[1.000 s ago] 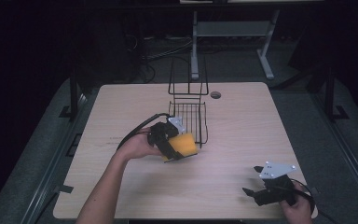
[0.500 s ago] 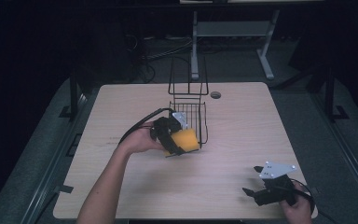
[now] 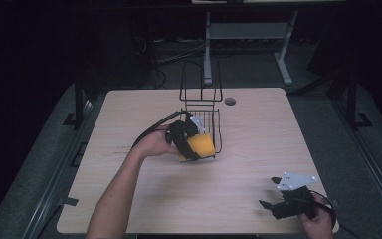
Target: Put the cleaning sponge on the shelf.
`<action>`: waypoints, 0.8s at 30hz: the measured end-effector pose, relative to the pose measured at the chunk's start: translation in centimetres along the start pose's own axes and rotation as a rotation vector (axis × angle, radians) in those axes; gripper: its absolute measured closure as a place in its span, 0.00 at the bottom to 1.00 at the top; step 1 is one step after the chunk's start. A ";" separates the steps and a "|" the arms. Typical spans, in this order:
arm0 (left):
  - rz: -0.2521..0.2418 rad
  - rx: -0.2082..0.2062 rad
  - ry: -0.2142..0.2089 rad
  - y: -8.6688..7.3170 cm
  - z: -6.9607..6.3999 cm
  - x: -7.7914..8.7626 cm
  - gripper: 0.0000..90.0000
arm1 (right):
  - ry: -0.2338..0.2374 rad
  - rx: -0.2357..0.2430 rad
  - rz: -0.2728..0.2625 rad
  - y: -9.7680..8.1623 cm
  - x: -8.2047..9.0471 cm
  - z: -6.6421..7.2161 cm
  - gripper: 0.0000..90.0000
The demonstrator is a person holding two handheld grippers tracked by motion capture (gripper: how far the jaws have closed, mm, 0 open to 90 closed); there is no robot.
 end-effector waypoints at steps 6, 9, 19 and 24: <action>-0.004 0.001 0.003 0.4 0.7 -0.2 0.24 | 0.001 -0.003 0.002 0.0 0.0 0.0 0.15; -0.020 0.007 0.002 0.5 1.0 -0.3 0.24 | 0.002 -0.004 0.003 0.0 0.0 0.0 0.15; -0.008 0.020 -0.006 0.0 2.3 -0.8 0.24 | 0.007 -0.009 0.004 -0.1 0.0 0.0 0.15; 0.001 0.016 -0.001 0.5 2.5 -0.9 0.24 | 0.007 -0.010 0.005 -0.1 0.0 0.0 0.15</action>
Point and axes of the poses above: each handheld gripper's, and its own axes: x roughly backward along the jaws, y roughly out of its top, z roughly to its left, the point moved 4 cm from there along -x, roughly forward along the jaws, and after that the axes turned 7 degrees about -x, right-handed, at the moved point
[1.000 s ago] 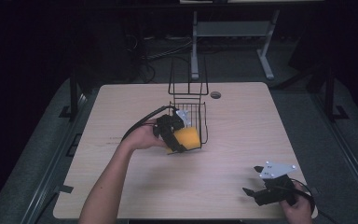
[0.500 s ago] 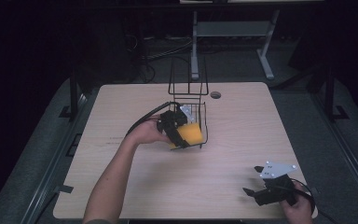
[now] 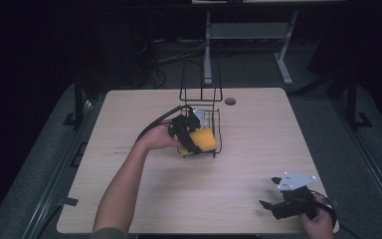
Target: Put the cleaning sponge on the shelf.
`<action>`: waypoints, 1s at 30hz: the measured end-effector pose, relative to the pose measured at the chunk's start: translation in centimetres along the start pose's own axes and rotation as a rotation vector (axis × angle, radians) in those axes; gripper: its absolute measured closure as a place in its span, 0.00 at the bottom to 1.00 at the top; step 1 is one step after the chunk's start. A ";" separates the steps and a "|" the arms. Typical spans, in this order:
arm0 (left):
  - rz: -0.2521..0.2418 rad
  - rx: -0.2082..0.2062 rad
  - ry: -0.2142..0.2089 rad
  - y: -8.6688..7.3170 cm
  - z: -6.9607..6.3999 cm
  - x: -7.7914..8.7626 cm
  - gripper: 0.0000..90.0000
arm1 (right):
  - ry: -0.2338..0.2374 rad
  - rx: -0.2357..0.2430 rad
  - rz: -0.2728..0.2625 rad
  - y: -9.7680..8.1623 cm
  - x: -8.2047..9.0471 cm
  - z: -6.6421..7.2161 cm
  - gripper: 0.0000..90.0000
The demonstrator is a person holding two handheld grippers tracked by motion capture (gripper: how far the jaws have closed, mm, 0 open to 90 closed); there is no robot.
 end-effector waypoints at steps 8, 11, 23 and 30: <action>0.003 0.019 -0.004 0.1 0.7 -0.6 0.24 | -0.005 0.010 0.002 -0.1 0.1 -0.1 0.15; -0.003 0.025 -0.005 -0.1 1.0 -0.7 0.24 | 0.000 0.004 0.001 -0.1 0.0 -0.2 0.15; 0.007 0.011 0.009 0.6 1.8 -1.0 0.24 | 0.003 0.003 0.007 -0.2 0.0 -0.1 0.15; 0.038 0.005 0.001 0.9 2.5 -1.4 0.24 | 0.002 0.005 0.002 -0.3 0.0 -0.2 0.15</action>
Point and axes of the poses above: each handheld gripper's, and its own axes: x roughly backward along the jaws, y roughly out of its top, z roughly to its left, the point moved 4 cm from there along -x, roughly forward along the jaws, and after that the axes turned 7 degrees about -x, right-handed, at the moved point
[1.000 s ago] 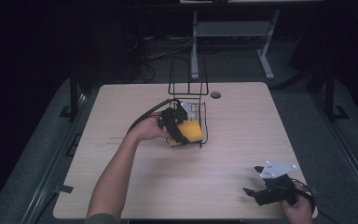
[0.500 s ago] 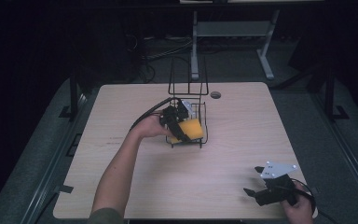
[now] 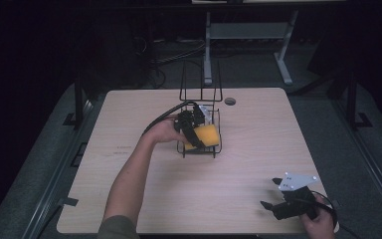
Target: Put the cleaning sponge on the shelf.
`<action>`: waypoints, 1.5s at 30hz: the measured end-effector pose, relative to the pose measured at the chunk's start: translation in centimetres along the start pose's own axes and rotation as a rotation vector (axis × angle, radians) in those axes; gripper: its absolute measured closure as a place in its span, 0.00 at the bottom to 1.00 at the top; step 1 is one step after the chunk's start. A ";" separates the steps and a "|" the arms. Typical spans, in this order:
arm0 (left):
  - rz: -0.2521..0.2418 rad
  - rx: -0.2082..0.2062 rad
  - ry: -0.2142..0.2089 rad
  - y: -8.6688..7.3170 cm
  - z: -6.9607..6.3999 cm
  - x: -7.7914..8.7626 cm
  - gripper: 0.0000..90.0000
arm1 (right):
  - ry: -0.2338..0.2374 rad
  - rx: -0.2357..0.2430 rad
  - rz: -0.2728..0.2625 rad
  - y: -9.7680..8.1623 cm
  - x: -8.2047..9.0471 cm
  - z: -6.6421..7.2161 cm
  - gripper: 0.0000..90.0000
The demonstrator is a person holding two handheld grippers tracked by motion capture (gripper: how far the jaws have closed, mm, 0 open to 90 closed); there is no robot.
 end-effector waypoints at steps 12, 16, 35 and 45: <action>0.011 0.001 0.013 -0.1 1.0 -0.8 0.24 | -0.003 0.006 0.000 -0.1 0.1 -0.1 0.15; 0.003 -0.004 0.020 -0.3 1.3 -0.8 0.24 | 0.003 0.001 0.004 -0.1 0.0 0.0 0.15; 0.018 0.015 -0.003 -0.9 2.3 -2.5 0.24 | 0.001 0.000 0.003 -0.1 0.0 -0.1 0.15; 0.017 0.039 0.002 -1.0 2.5 -2.3 0.21 | -0.002 0.000 -0.002 -0.1 0.1 -0.1 0.15</action>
Point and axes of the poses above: each handheld gripper's, and its own axes: x roughly backward along the jaws, y roughly out of its top, z roughly to its left, the point moved 4 cm from there along -x, roughly forward along the jaws, and after that the axes turned 7 degrees about -x, right-handed, at the moved point
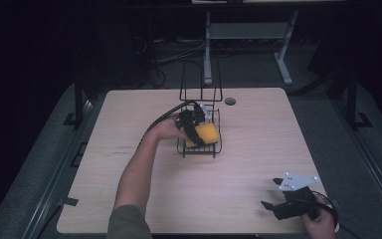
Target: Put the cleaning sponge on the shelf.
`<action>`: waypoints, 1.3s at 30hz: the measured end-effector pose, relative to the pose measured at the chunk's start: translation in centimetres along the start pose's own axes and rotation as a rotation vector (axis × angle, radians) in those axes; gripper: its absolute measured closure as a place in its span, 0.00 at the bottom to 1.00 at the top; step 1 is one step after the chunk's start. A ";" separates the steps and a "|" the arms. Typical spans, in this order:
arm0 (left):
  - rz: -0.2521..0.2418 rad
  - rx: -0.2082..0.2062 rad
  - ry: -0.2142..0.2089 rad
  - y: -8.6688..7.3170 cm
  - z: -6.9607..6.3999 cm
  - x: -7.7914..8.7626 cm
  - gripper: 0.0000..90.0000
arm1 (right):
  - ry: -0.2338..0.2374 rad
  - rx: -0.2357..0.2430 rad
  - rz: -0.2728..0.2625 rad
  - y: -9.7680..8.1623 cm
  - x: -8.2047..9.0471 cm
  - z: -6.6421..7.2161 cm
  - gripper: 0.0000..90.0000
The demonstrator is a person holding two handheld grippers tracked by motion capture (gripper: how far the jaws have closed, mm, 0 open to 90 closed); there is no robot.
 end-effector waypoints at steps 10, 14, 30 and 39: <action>-0.018 0.017 0.015 -0.1 0.1 0.9 0.16 | 0.000 0.000 0.006 0.0 0.0 0.1 0.15; -0.031 0.021 0.020 -0.1 0.1 1.5 0.16 | 0.000 0.007 0.005 0.1 -0.1 0.1 0.15; -0.053 -0.006 0.045 -0.2 -1.1 3.5 0.16 | -0.004 0.004 0.006 0.1 0.0 0.1 0.15; -0.056 0.005 0.063 -1.2 -2.2 3.7 0.16 | -0.004 0.008 0.008 0.1 0.1 0.2 0.15</action>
Point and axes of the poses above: each handheld gripper's, and its own axes: x roughly backward along the jaws, y roughly out of its top, z roughly to its left, the point moved 4 cm from there along -x, roughly forward along the jaws, and after that the axes turned 7 degrees about -x, right-handed, at the moved point
